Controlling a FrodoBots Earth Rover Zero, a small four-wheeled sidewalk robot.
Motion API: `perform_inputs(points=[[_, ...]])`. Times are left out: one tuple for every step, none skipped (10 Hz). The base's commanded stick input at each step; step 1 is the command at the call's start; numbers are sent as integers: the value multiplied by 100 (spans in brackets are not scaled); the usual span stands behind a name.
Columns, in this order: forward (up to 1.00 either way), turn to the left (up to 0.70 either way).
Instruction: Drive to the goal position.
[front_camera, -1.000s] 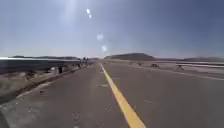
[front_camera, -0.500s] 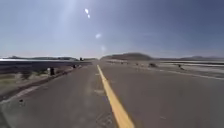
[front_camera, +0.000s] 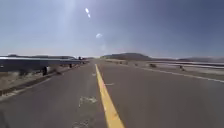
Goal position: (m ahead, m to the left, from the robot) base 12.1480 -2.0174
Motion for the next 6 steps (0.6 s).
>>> perform_inputs(points=[[85,0],[85,0],[85,0],[85,34],[85,34],[85,23]])
